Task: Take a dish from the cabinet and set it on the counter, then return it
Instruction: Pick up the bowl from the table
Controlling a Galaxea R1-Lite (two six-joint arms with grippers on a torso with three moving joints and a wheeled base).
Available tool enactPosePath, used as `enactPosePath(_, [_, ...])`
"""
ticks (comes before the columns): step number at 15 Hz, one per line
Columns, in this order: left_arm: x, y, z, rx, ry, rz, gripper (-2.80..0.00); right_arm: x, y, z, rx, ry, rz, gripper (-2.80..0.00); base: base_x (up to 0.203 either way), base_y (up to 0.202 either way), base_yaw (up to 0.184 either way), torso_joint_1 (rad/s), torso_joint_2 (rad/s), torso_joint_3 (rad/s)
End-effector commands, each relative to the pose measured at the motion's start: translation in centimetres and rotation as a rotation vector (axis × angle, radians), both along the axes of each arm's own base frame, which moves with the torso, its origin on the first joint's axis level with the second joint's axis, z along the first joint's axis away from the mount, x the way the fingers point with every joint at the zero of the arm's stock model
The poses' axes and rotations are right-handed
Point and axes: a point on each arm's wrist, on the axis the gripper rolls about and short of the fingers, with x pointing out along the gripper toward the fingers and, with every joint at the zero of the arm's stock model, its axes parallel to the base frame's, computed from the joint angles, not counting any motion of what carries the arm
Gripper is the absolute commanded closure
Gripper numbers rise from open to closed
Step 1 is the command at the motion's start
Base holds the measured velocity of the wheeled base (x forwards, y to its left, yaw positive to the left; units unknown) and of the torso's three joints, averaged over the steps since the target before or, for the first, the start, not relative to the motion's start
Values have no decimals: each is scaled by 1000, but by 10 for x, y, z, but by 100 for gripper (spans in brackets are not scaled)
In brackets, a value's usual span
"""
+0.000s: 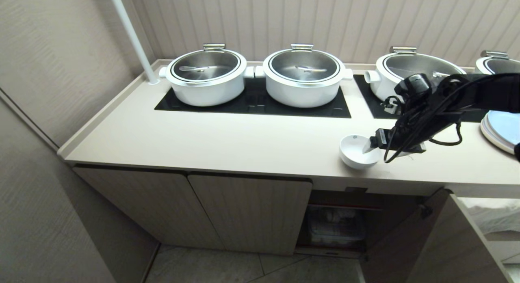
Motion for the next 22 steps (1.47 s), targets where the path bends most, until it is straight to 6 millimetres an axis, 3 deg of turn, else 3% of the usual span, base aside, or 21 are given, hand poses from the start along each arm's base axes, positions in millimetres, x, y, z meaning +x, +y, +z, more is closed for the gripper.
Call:
enactPosePath(1, [0, 0, 0, 0, -1, 1, 0, 7, 1, -10, -6, 22, -21, -280, 0, 0, 0, 0, 0, 0])
enactPosePath(22, [0, 0, 0, 0, -1, 1, 0, 15, -1, -28, -12, 61, -29, -280, 0, 0, 0, 0, 0, 0])
